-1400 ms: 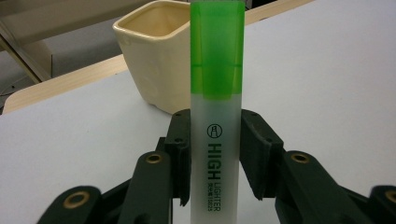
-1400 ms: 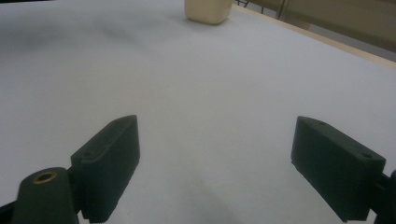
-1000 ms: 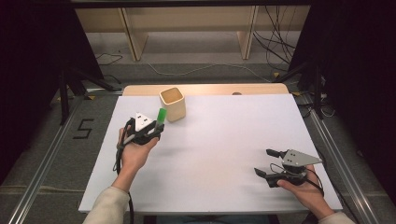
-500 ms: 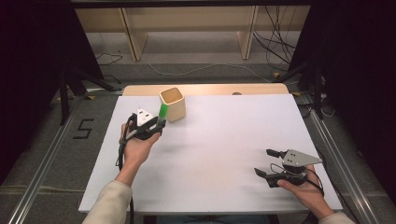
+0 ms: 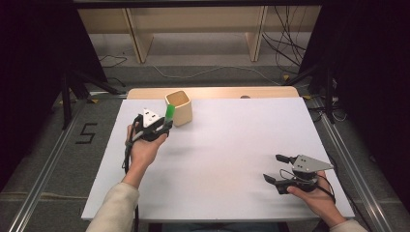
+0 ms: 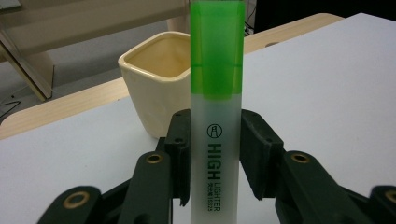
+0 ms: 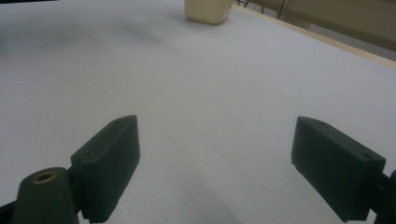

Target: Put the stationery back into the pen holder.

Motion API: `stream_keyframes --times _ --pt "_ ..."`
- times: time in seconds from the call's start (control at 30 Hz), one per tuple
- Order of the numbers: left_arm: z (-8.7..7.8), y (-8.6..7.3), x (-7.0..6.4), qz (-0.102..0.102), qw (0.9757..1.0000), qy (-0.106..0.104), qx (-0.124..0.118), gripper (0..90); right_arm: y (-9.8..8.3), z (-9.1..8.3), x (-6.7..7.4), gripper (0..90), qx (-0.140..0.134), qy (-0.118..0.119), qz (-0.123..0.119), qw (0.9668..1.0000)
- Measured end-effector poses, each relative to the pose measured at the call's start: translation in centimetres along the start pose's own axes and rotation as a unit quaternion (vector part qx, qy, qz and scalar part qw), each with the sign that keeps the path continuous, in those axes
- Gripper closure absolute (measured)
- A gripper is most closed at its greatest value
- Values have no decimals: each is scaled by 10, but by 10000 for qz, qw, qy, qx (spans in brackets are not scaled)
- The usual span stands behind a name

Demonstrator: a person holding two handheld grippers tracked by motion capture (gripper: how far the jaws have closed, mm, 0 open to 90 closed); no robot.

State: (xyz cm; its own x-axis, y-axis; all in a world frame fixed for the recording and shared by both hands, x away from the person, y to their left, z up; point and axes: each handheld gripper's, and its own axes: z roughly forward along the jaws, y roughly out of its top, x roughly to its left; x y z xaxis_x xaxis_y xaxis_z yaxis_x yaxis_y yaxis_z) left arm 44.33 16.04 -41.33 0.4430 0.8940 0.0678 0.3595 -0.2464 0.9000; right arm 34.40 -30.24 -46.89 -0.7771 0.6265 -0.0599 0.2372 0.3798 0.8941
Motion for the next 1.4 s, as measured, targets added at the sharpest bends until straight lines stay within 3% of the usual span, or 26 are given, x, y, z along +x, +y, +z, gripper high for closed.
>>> stream_keyframes --times 1.4 --pt "18 24 2 64 9995 76 -314 664 0 0 0 163 -30 13 -17 10000"
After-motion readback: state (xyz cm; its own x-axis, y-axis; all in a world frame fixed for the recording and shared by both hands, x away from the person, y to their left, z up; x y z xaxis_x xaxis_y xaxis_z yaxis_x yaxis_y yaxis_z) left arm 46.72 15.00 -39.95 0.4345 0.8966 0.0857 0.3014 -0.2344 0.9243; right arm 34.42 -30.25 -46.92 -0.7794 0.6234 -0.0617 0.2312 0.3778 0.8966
